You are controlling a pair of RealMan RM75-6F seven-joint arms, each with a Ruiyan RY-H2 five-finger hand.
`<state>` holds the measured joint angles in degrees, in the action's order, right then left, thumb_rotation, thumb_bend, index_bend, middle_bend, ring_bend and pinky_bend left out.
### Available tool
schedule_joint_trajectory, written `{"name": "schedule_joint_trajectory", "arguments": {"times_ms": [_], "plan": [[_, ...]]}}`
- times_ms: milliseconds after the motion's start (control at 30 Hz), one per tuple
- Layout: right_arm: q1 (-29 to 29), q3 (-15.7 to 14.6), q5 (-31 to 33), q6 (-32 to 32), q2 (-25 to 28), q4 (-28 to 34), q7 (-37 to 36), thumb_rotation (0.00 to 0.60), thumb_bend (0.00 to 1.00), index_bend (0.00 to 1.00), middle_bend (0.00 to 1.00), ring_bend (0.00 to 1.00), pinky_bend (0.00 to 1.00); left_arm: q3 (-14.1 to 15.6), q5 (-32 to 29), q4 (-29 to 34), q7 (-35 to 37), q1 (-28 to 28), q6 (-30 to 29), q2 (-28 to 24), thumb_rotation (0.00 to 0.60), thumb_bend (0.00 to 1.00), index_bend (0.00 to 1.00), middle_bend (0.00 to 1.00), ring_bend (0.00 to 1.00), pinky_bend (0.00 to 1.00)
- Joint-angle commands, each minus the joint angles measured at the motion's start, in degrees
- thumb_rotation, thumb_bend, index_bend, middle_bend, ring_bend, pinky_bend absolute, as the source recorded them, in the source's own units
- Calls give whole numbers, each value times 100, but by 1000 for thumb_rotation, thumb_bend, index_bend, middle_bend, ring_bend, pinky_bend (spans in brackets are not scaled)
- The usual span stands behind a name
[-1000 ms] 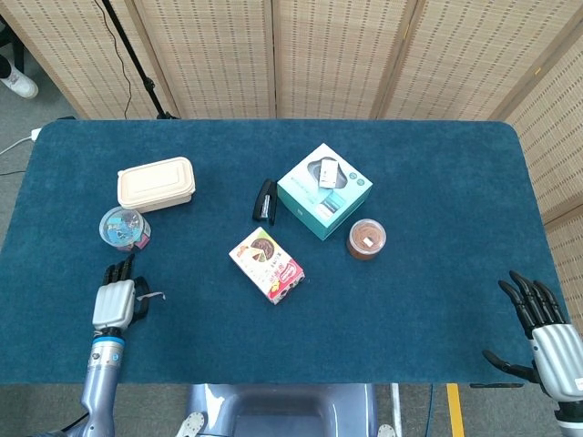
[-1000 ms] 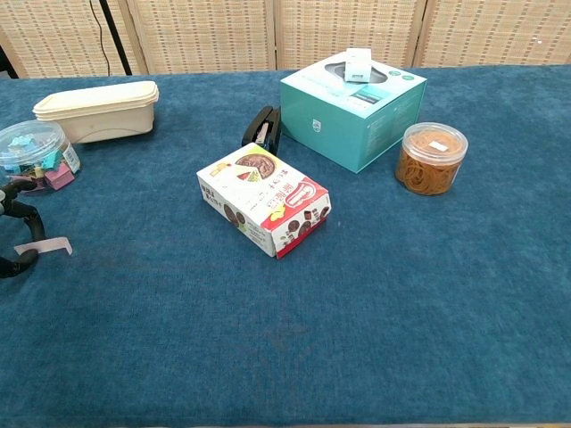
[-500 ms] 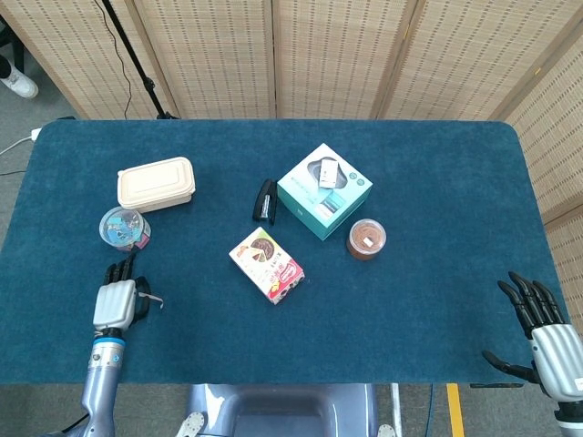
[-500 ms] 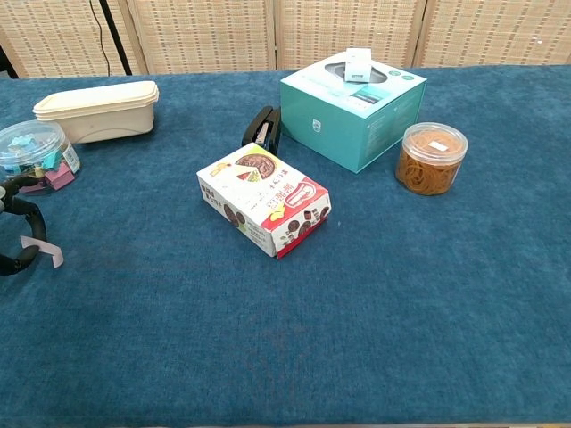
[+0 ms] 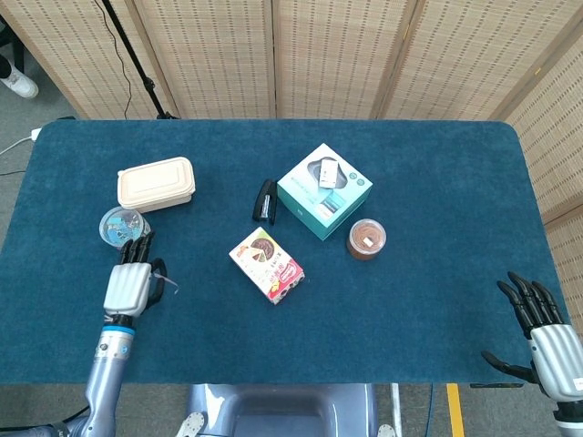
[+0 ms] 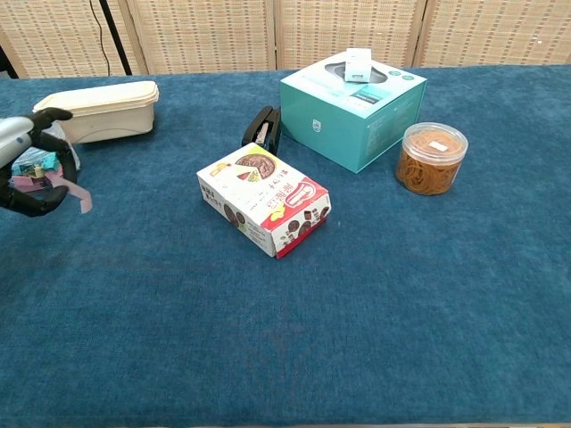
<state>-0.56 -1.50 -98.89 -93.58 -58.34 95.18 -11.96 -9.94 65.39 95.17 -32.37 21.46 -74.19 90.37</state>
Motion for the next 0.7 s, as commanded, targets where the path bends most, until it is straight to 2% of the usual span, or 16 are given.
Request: {"name": "schedule_joint_trajectory", "arguments": {"times_ms": [33, 233, 333, 567, 700], "plan": [[-1, 2, -1, -2, 2, 0, -5, 600, 0, 0, 0, 0, 0, -182, 41, 343, -660, 516, 432, -265, 600, 483, 588, 0, 0, 0], [-12, 48, 90, 16, 10, 7, -14, 600, 0, 0, 0, 0, 0, -393, 50, 280, -1200, 1287, 1043, -226, 600, 488, 594, 0, 0, 0], [-19, 80, 169, 40, 16, 14, -30, 600, 0, 0, 0, 0, 0, -421, 133, 54, -1182, 1636, 1411, -168, 600, 486, 594, 0, 0, 0], [-21, 94, 192, 35, 48, -6, -145, 600, 0, 0, 0, 0, 0, -358, 260, -540, -1463, 2143, 1671, 104, 600, 486, 595, 0, 0, 0], [-33, 96, 203, 57, 67, -25, -223, 600, 0, 0, 0, 0, 0, -314, 159, -733, -1870, 2365, 1677, 313, 600, 484, 595, 0, 0, 0]]}}
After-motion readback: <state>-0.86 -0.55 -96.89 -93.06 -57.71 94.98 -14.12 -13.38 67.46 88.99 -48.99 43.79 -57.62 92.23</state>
